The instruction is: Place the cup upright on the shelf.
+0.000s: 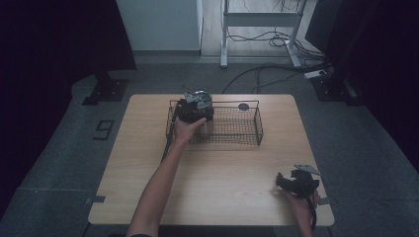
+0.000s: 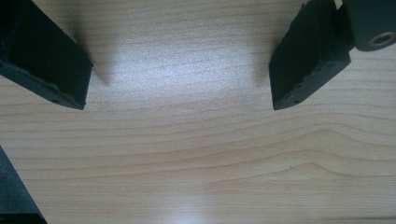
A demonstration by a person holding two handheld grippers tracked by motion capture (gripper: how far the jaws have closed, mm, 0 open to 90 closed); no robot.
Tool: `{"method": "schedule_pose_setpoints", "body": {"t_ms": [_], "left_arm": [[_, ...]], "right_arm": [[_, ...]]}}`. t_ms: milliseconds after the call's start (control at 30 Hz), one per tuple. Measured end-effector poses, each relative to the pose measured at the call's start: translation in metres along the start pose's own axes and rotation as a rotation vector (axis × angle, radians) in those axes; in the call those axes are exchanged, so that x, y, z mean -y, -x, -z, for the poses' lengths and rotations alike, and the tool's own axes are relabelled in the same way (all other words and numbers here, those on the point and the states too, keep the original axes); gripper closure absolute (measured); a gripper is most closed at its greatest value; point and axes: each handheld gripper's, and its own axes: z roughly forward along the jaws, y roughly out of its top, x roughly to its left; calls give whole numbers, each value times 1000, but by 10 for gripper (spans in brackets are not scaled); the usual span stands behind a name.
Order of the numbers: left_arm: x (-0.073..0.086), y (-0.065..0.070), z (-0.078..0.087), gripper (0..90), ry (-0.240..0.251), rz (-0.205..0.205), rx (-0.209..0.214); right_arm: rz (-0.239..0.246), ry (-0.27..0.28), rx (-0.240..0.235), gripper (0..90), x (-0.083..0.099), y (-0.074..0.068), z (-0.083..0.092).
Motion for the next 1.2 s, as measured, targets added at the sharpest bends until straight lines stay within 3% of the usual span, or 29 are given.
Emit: {"method": "schedule_pose_setpoints", "body": {"t_ms": [267, 500, 700, 933, 1067, 1200], "left_arm": [[8, -2, -8, 39, -34, -2, -32], [13, -4, -6, 39, -27, -4, -24], [19, 0, -4, 37, -16, -46, -20], [19, -2, -2, 7, -32, -30, -8], [17, 0, 4, 0, 0, -53, -36], [13, -1, 13, 0, 22, -62, -21]], "right_arm": [[0, 0, 0, 55, 0, 0, 0], [0, 0, 0, 56, 0, 0, 0], [0, 0, 0, 56, 0, 0, 0], [0, 0, 0, 56, 0, 0, 0], [1, 0, 0, 56, 0, 0, 0], [0, 0, 0, 56, 0, 0, 0]]}}
